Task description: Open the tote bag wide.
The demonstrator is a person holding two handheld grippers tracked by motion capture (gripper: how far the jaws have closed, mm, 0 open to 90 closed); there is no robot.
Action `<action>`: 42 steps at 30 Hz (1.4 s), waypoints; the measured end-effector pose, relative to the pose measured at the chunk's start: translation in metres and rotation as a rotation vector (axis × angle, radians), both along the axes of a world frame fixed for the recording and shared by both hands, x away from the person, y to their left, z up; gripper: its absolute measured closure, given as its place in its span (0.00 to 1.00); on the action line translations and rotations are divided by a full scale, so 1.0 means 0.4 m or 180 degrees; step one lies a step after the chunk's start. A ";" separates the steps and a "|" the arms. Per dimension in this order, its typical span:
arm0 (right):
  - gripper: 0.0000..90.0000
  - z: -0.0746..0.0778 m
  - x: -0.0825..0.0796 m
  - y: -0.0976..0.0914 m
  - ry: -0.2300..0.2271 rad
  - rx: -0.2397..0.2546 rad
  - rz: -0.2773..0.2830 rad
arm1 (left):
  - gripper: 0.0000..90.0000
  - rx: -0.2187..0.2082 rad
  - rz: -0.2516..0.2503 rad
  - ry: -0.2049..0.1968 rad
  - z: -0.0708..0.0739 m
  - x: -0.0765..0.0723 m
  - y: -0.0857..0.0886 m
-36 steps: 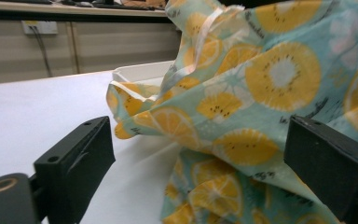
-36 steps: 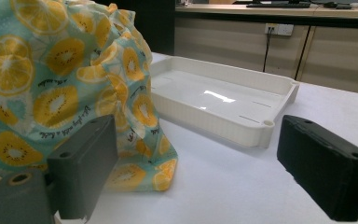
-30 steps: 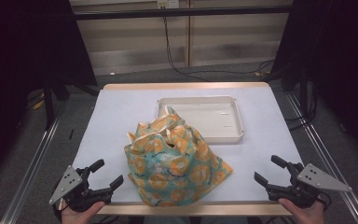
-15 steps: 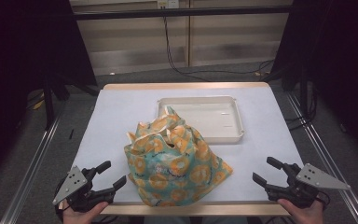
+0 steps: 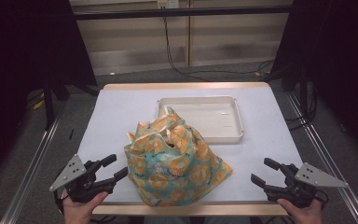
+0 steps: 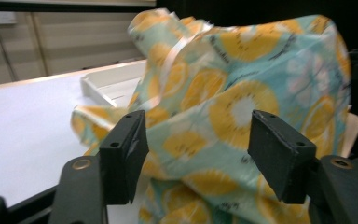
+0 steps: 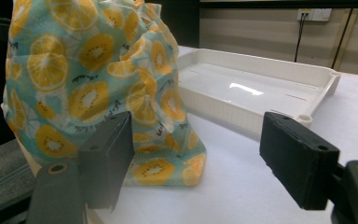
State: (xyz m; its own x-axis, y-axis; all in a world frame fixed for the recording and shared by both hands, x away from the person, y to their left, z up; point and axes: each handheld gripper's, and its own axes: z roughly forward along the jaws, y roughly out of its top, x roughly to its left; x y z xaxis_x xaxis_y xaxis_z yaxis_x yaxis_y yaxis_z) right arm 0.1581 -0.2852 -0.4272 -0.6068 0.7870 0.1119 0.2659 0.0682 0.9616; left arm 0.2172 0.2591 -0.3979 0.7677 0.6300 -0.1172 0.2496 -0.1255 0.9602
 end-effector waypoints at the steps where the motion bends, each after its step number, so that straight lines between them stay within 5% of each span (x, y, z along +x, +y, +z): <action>1: 0.28 0.001 0.000 0.001 -0.0003 -0.0017 0.0005 | 0.42 0.0034 0.0005 -0.0016 0.008 0.001 -0.003; 6: 0.28 0.007 -0.002 0.013 -0.0016 -0.0039 0.0057 | 0.44 0.0060 -0.0043 -0.0117 0.039 0.012 -0.017; 12: 0.28 0.004 0.004 0.022 0.0034 -0.0061 0.0113 | 0.49 0.0076 -0.0111 -0.0095 0.054 0.061 -0.037; 25: 0.28 0.000 0.007 0.025 0.0074 -0.0067 0.0143 | 0.50 -0.0042 -0.0178 0.0016 0.055 0.147 -0.069; 33: 0.27 -0.002 0.010 0.029 0.0080 -0.0075 0.0178 | 0.41 0.0062 -0.0168 0.0087 0.039 0.179 -0.090; 42: 0.26 -0.003 0.018 0.031 0.0117 -0.0086 0.0191 | 0.50 0.0054 -0.0349 0.0142 0.031 0.212 -0.122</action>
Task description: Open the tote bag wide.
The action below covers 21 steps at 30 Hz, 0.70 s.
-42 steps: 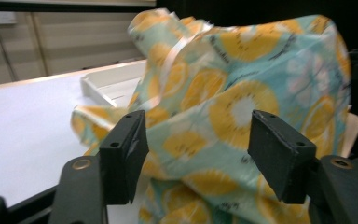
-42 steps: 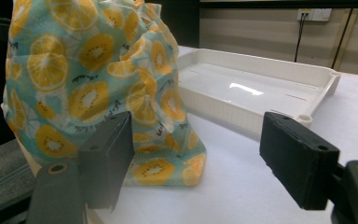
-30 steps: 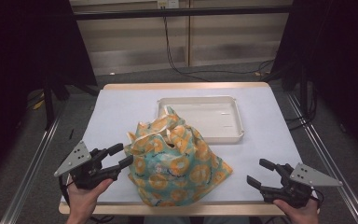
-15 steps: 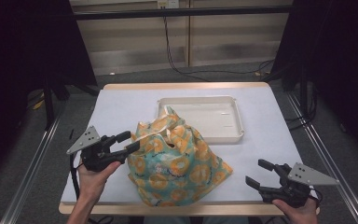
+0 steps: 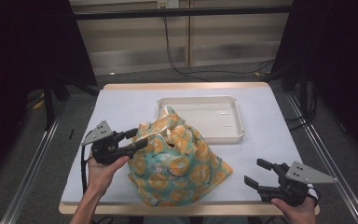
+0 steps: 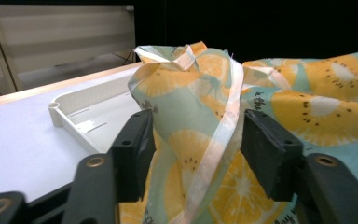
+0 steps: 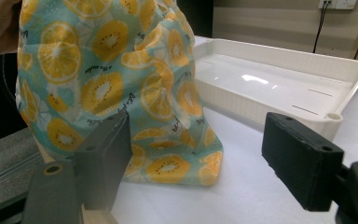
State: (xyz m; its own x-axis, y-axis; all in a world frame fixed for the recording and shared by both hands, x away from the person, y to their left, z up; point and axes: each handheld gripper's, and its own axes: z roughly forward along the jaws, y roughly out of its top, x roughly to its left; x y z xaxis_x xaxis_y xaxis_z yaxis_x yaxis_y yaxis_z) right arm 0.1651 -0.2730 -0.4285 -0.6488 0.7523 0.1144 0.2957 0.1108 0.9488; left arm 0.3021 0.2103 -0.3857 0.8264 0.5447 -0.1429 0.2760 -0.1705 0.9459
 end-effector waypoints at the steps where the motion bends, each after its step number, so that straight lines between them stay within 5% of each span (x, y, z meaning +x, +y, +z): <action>1: 0.26 0.000 0.001 0.001 0.0004 -0.0001 0.0000 | 0.55 0.0001 -0.0013 0.0008 -0.001 0.002 -0.004; 7: 0.26 0.002 0.009 0.006 0.0000 0.0002 0.0011 | 0.94 -0.0022 -0.0122 0.0001 0.000 -0.002 -0.010; 21: 0.31 0.057 0.039 0.055 -0.0129 0.0065 0.0141 | 0.99 -0.0197 -0.0354 -0.0148 0.072 -0.090 -0.029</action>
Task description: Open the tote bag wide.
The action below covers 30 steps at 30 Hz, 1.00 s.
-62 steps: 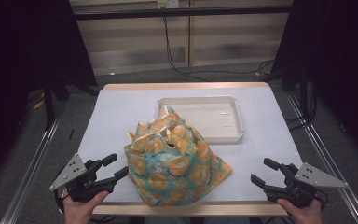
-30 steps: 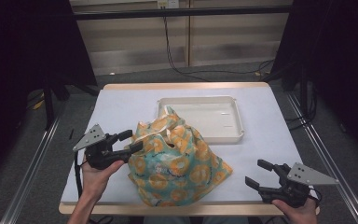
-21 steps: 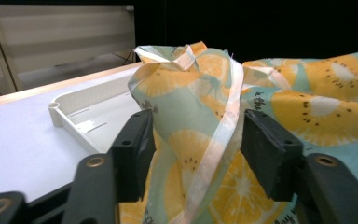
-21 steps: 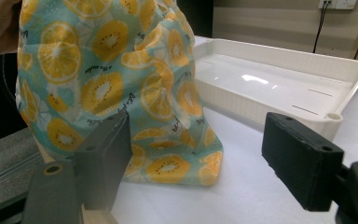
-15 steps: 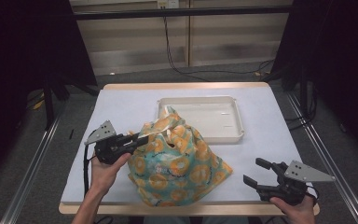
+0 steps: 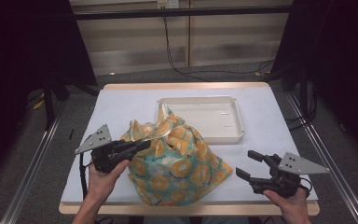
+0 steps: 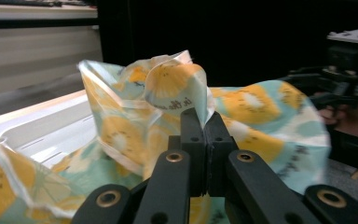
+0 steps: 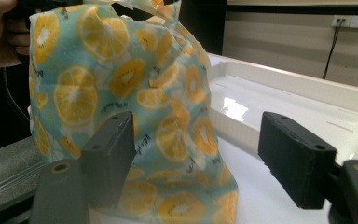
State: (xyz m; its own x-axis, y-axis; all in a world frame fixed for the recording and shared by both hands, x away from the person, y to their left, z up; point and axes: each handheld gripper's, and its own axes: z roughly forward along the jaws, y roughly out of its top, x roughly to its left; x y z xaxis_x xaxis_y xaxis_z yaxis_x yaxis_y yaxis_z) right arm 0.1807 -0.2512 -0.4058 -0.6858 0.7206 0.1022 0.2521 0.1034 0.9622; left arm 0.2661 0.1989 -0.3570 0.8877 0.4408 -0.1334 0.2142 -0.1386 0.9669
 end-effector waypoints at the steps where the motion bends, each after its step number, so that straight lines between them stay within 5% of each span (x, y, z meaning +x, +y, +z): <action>1: 0.33 0.003 0.003 0.005 -0.0014 0.0016 0.0003 | 0.99 -0.0002 -0.0032 -0.0014 0.005 -0.011 -0.004; 10: 0.50 0.046 0.052 0.062 -0.0063 0.0031 0.0208 | 0.99 -0.0010 -0.0300 -0.0180 0.050 -0.079 -0.047; 19: 0.51 0.104 0.080 0.128 -0.0180 0.0046 0.0411 | 0.99 0.0010 -0.0557 -0.0273 0.059 -0.147 -0.091; 30: 0.50 0.158 0.103 0.204 -0.0234 0.0093 0.0701 | 0.99 0.0344 -0.0776 -0.0101 -0.017 -0.173 -0.133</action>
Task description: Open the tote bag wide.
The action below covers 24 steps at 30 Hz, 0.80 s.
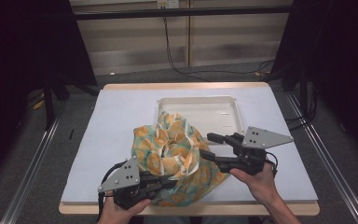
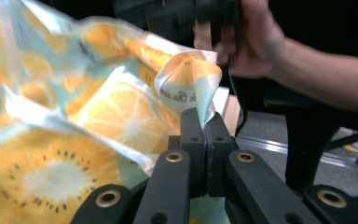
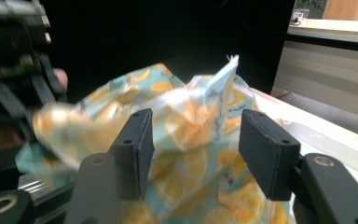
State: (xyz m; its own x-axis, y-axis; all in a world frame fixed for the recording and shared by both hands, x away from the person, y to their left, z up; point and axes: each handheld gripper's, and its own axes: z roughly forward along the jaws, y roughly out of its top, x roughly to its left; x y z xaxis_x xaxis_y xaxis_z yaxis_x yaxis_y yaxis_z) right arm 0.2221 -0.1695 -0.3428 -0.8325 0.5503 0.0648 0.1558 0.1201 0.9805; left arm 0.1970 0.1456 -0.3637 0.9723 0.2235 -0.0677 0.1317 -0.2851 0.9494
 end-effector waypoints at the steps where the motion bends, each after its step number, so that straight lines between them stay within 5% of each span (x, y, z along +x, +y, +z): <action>1: 0.49 0.008 0.004 0.006 0.0011 -0.0008 0.0014 | 0.99 0.0005 -0.0042 0.0027 -0.011 -0.001 -0.004; 4: 0.47 0.010 0.011 0.017 0.0023 -0.0001 0.0041 | 0.99 0.0202 -0.0031 0.0000 -0.030 0.002 -0.010; 13: 0.45 -0.021 0.036 0.086 0.0180 -0.0117 0.0226 | 0.95 0.0213 0.0078 0.0232 -0.089 0.026 0.007; 19: 0.68 -0.027 0.037 0.100 0.0220 -0.0185 0.0334 | 0.87 0.0223 0.0100 0.0217 -0.079 0.019 0.015; 24: 0.97 -0.030 0.034 0.079 0.0208 -0.0127 0.0318 | 0.84 0.0162 0.0105 0.0224 -0.080 0.023 0.021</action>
State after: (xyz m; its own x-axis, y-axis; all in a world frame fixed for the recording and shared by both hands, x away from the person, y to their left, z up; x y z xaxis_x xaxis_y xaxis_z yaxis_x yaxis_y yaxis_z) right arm 0.2355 -0.1381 -0.3550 -0.8780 0.4680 0.1006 0.2046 0.1770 0.9627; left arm 0.2062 0.1540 -0.3956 0.9576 0.2603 -0.1234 0.2077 -0.3272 0.9219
